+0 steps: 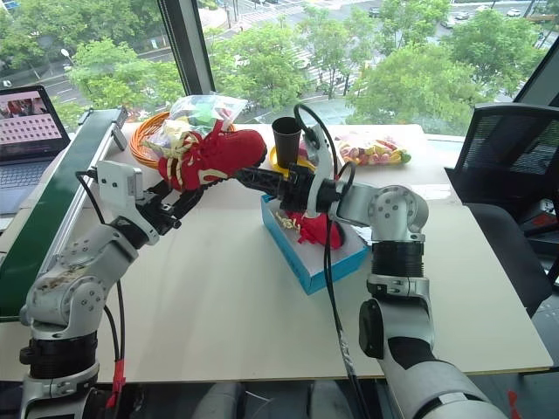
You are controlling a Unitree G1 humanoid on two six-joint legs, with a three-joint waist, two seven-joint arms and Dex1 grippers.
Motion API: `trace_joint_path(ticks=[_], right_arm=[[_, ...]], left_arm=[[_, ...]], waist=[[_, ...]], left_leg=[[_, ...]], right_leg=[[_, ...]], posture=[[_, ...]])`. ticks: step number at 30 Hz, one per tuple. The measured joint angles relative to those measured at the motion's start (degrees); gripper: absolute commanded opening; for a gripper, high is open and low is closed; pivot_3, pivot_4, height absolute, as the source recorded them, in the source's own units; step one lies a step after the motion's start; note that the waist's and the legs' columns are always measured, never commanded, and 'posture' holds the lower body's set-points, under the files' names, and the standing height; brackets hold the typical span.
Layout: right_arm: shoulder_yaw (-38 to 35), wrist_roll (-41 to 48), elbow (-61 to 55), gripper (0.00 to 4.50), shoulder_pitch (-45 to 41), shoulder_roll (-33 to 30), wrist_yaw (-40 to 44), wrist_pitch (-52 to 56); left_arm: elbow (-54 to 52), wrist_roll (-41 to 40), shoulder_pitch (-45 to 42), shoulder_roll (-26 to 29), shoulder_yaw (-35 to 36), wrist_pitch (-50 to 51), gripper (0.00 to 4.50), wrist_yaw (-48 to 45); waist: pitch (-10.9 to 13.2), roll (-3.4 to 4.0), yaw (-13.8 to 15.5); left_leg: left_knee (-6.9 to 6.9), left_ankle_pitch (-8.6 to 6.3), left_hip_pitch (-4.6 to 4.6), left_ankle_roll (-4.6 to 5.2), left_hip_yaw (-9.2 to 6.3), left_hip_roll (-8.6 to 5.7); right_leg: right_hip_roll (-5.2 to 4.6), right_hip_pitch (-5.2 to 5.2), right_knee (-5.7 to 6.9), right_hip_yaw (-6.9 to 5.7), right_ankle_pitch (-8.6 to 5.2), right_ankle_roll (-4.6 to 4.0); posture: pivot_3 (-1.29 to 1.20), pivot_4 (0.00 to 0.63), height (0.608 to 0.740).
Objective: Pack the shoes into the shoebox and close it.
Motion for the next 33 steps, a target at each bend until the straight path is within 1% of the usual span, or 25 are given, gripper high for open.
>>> trace_joint_path(ticks=[3,6,9,11,14,16,17,19,22,24,25,27,29,31,33], right_arm=[[-3.5,0.38,3.32,4.5,-1.18,2.14,-3.77,-2.34],[-5.43,0.74,5.06,3.73,-2.08,3.1,-5.83,-3.36],[-6.09,1.32,5.09,2.79,-2.5,4.42,-7.2,-4.04],[-6.05,1.33,5.06,2.08,-2.48,4.76,-8.11,-4.21],[-5.9,1.26,5.01,1.23,-2.38,5.17,-9.49,-4.49],[-5.76,1.21,5.0,0.87,-2.33,5.27,-10.46,-4.82],[-5.77,1.17,5.0,0.78,-2.33,5.26,-10.75,-5.17],[-5.76,1.01,5.05,0.65,-2.34,5.24,-10.95,-6.51],[-4.28,-2.0,7.59,0.59,-3.37,3.99,-10.94,-10.75],[-4.17,-4.3,10.65,0.57,-4.86,1.3,-10.73,-14.1],[-2.88,-6.27,12.06,0.57,-5.99,-0.97,-9.12,-16.17],[1.52,-10.33,13.62,0.57,-8.08,-5.77,-4.86,-18.61],[9.03,-16.7,16.75,0.57,-11.54,-12.52,2.96,-22.66],[16.31,-23.26,19.01,0.57,-14.83,-17.86,11.26,-27.55],[22.39,-28.34,21.66,0.57,-18.01,-20.69,18.94,-31.48]], left_arm=[[-0.96,0.12,0.1,-0.36,-1.09,0.02,2.61,-0.03],[-1.38,0.69,0.38,-0.93,-1.29,0.02,2.61,0.35],[-1.4,0.86,0.59,-2.17,-1.61,0.16,2.61,0.92],[-1.44,1.15,0.58,-2.28,-1.63,0.16,2.61,1.32],[-1.62,1.53,0.57,-2.28,-1.6,0.19,2.61,1.79],[-1.83,1.71,0.56,-2.48,-1.58,0.25,3.6,2.02],[-2.0,1.59,0.57,-2.8,-1.47,0.28,3.81,2.04],[-2.88,-0.65,0.57,-3.8,-0.32,0.51,4.5,1.92],[-5.61,-3.64,1.76,-2.14,0.64,2.65,4.5,0.31],[-8.33,-5.89,4.27,0.31,0.81,4.37,4.5,-1.86],[-9.72,-6.75,6.59,3.1,1.15,5.35,4.5,-3.75],[-11.31,-6.42,10.44,8.54,0.97,6.7,4.5,-6.44],[-11.94,-5.07,13.68,12.1,0.84,7.12,4.5,-8.08],[-11.95,-4.1,15.21,13.17,0.59,7.18,4.5,-8.65],[-11.98,-3.33,15.21,12.97,-0.45,6.91,4.5,-8.7]], waist=[[0.0,0.0,-0.05],[0.0,0.01,-0.22],[0.01,0.01,-0.18],[0.01,0.01,-0.11],[0.01,0.01,-0.09],[0.01,0.01,-0.09],[0.01,0.01,-0.09],[0.01,0.01,-0.1],[0.01,0.02,-0.31],[0.03,0.05,-0.23],[0.05,0.08,-0.18],[0.17,0.26,-0.27],[0.37,0.59,-0.23],[0.46,0.72,-0.11],[0.46,0.73,-0.2]], left_leg=[[-0.03,0.0,-0.01,0.0,0.0,0.0],[-0.04,0.0,0.0,0.0,0.02,0.0],[-0.02,0.0,-0.01,0.0,0.01,0.0],[-0.01,0.0,-0.01,0.0,0.01,0.0],[-0.02,0.0,-0.01,0.0,0.01,0.0],[-0.03,0.0,-0.01,0.0,0.01,0.0],[-0.02,0.0,-0.02,0.0,0.01,0.0],[-0.02,0.0,-0.02,0.0,0.02,0.0],[-0.01,0.0,0.0,0.0,0.02,0.0],[-0.03,0.0,-0.01,0.0,0.03,-0.01],[-0.03,0.0,-0.05,0.0,0.03,0.0],[-0.06,0.0,-0.06,0.0,0.08,-0.01],[-0.07,0.0,-0.06,0.0,0.15,-0.03],[-0.08,0.0,-0.04,0.0,0.17,0.0],[-0.08,0.0,-0.03,0.0,0.2,0.01]], right_leg=[[0.0,-0.01,-0.01,0.01,0.0,0.0],[0.0,-0.03,0.0,0.01,0.0,0.0],[0.0,-0.03,0.0,0.01,0.0,0.0],[0.0,-0.02,0.0,0.01,0.0,0.0],[0.0,-0.02,0.0,0.01,0.0,0.0],[-0.01,-0.02,0.0,0.01,0.0,0.0],[-0.01,-0.02,-0.01,0.01,0.0,0.0],[-0.01,-0.02,-0.01,0.01,0.0,0.0],[0.0,-0.03,0.0,0.02,0.0,0.0],[-0.01,-0.03,-0.01,0.03,0.0,0.0],[0.0,-0.06,-0.02,0.03,-0.01,-0.01],[-0.01,-0.13,-0.01,0.09,-0.01,-0.01],[-0.01,-0.16,-0.06,0.15,-0.01,-0.01],[0.01,-0.16,-0.08,0.14,-0.05,-0.05],[0.0,-0.16,-0.08,0.15,-0.06,-0.06]], posture=[[0.0,0.15,0.738],[0.0,0.15,0.738],[0.0,0.15,0.738],[0.0,0.15,0.738],[0.0,0.15,0.738],[0.0,0.15,0.738],[0.0,0.15,0.738],[0.0,0.15,0.738],[0.0,0.15,0.738],[0.0,0.15,0.738],[0.0,0.15,0.738],[0.0,0.15,0.738],[0.0,0.15,0.738],[0.0,0.15,0.738],[0.0,0.15,0.738]])
